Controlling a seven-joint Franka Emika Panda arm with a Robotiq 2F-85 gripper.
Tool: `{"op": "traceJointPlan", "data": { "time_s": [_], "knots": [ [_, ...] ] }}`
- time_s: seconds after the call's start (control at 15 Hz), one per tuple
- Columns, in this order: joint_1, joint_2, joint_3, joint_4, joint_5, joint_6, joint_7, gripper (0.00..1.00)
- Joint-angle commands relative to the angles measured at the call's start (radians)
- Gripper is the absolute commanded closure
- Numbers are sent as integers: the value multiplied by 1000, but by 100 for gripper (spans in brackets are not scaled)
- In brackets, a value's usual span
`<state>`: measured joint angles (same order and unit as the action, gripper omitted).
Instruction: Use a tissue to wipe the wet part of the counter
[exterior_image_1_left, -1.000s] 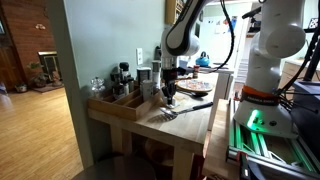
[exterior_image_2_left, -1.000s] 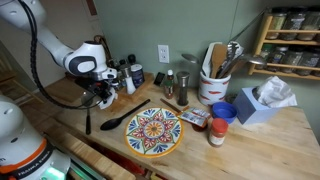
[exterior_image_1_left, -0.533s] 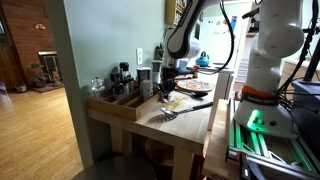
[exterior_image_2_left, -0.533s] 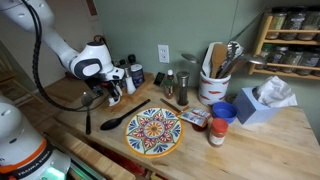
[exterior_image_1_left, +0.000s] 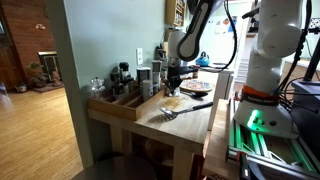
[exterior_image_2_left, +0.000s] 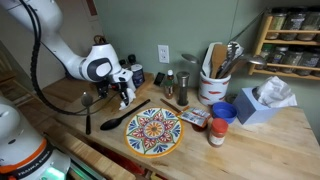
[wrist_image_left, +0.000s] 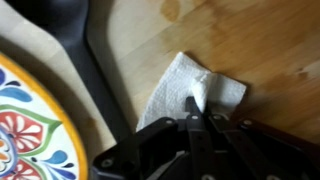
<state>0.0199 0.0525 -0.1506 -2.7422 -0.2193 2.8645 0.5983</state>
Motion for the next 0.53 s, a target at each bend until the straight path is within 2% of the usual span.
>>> {"op": "traceJointPlan", "data": {
  "time_s": [0.0,0.27,0.47],
  "knots": [
    [-49,27,-18,-38,-48,-92,-39,99],
    [-47,35,66,-38,252,-63,-370,99],
    [-45,36,107,-18,440,-102,-601,99]
  ]
}}
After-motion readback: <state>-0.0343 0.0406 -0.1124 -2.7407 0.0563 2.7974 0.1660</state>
